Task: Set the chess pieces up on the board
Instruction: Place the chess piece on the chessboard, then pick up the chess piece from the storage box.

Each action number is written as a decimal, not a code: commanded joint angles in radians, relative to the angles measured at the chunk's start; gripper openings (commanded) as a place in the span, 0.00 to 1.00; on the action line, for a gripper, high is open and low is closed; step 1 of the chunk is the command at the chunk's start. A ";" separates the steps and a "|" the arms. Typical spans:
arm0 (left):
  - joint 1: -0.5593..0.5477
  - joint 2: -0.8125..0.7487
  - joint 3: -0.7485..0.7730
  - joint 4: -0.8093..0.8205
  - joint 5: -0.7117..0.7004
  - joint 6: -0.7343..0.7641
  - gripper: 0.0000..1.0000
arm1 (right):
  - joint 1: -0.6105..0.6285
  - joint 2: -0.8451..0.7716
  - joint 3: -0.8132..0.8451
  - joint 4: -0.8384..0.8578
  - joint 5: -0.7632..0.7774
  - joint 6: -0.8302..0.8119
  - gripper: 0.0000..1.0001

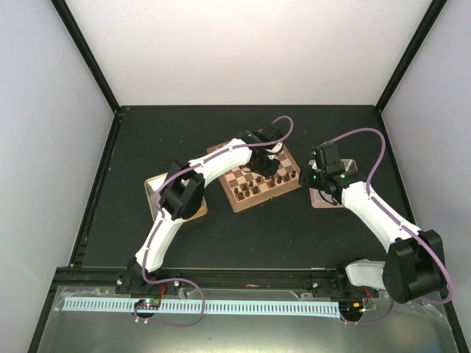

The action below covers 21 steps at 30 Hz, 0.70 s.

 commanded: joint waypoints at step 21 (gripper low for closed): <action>0.215 -0.801 -0.877 0.057 -0.239 -0.238 0.42 | 0.003 0.100 0.199 -0.028 -0.067 -0.027 0.28</action>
